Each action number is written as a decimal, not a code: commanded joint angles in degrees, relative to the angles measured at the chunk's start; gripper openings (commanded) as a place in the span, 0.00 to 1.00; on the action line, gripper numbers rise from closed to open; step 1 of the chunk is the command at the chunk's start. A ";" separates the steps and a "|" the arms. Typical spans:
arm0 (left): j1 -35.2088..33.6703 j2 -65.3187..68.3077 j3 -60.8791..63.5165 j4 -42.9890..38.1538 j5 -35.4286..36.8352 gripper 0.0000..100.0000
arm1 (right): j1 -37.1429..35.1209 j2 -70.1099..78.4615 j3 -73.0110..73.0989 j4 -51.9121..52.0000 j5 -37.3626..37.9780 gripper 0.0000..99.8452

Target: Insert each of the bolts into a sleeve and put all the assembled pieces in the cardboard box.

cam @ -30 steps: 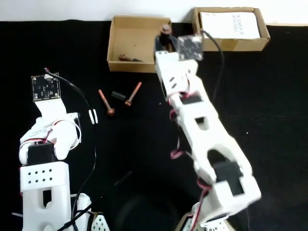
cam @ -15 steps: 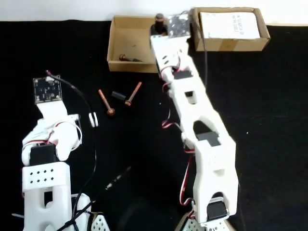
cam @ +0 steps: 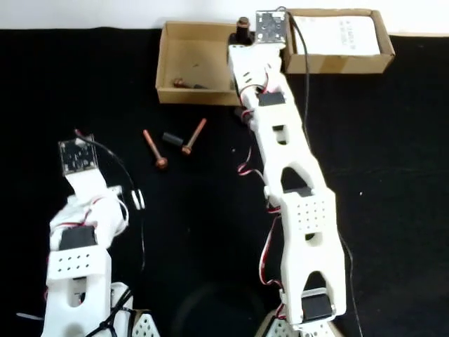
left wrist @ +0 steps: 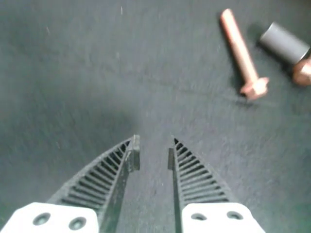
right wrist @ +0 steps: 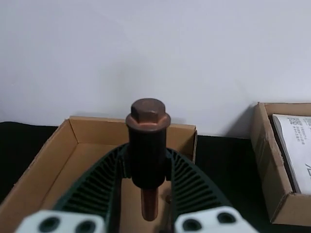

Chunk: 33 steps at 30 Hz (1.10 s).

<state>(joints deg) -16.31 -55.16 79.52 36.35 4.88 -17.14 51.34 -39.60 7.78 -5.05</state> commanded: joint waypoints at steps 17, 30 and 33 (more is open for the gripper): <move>2.51 -0.13 2.59 -3.16 0.09 0.12 | -0.04 7.69 -6.37 4.88 -0.53 0.01; 2.51 -0.13 2.59 -3.16 0.09 0.11 | -1.19 10.51 -6.20 5.05 0.00 0.07; 2.51 -0.13 2.59 -3.16 0.09 0.11 | -1.19 10.59 -6.11 5.05 0.00 0.20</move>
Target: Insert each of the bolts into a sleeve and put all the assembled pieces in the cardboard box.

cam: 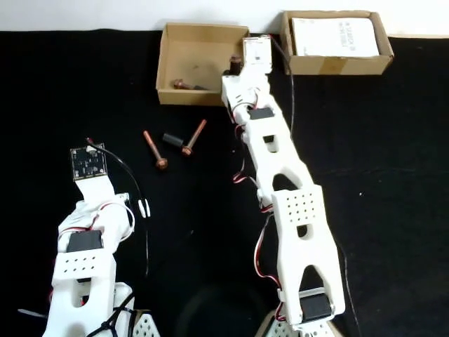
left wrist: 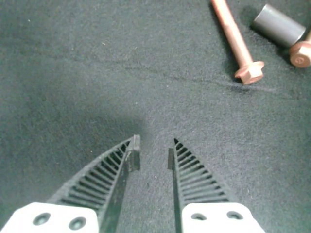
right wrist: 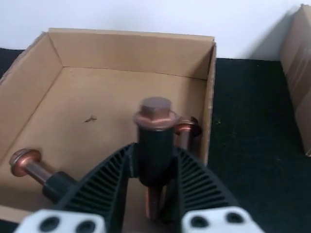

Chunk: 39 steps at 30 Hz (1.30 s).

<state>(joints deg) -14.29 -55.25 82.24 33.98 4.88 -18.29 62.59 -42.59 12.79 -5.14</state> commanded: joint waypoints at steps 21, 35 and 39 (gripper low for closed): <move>0.13 0.04 -0.57 -0.44 -0.97 0.16 | 3.47 -20.00 -3.03 19.03 -0.26 0.31; -4.70 -0.31 -0.48 -0.35 -0.70 0.15 | 0.31 -34.95 -1.36 61.58 8.00 0.04; -4.70 -0.31 -0.40 -0.18 -0.70 0.15 | 0.04 -27.91 0.57 61.05 26.02 0.04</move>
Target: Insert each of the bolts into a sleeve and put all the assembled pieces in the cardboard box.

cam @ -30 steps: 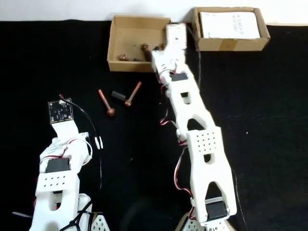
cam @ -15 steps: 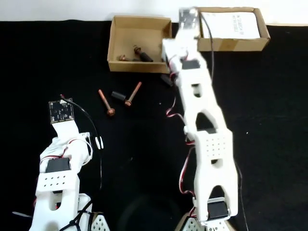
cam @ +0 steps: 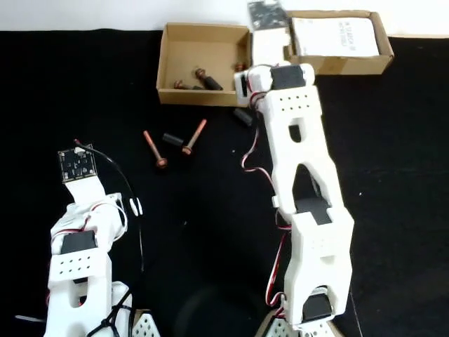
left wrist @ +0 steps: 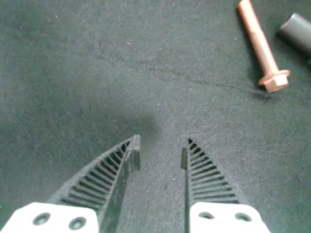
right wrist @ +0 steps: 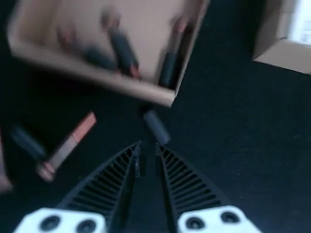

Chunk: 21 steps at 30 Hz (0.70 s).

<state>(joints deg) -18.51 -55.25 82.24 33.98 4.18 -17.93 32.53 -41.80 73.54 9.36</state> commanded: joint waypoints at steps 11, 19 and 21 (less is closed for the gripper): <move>-0.22 -0.40 -0.57 0.44 -0.26 0.16 | -0.31 16.40 -0.22 -11.12 16.97 0.17; -0.22 -0.40 -0.57 0.44 -0.26 0.16 | 0.48 19.65 -0.22 -14.64 17.14 0.21; -0.22 -0.40 -0.57 0.44 -0.26 0.16 | 1.19 21.23 -0.22 -18.33 17.14 0.21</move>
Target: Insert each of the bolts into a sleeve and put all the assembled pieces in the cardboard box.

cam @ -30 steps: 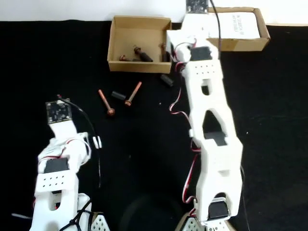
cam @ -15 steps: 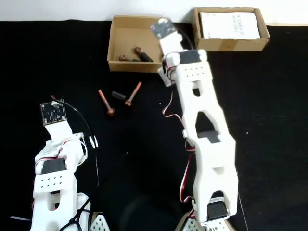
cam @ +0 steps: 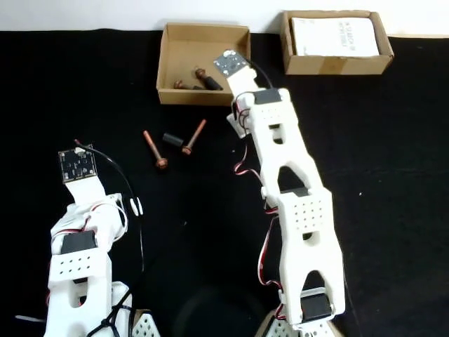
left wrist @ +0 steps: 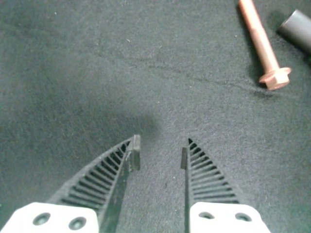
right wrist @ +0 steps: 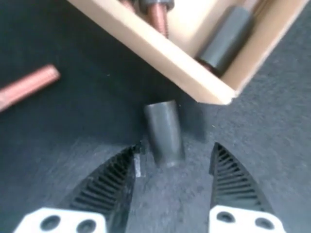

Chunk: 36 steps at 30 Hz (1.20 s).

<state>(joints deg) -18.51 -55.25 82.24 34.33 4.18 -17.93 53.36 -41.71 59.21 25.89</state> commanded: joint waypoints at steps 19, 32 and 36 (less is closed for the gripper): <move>-0.31 -0.31 -0.57 0.00 -0.35 0.16 | 2.42 3.91 -4.44 4.70 0.44 0.01; -0.31 -0.31 -0.40 0.00 -0.35 0.16 | -1.01 -1.71 -20.35 41.71 -1.32 0.01; -0.31 -0.31 -0.40 0.00 -0.35 0.16 | -2.68 -2.15 -17.63 41.80 -6.86 0.01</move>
<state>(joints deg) -18.51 -55.25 82.24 34.33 4.18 -19.60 56.70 -59.47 100.00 22.02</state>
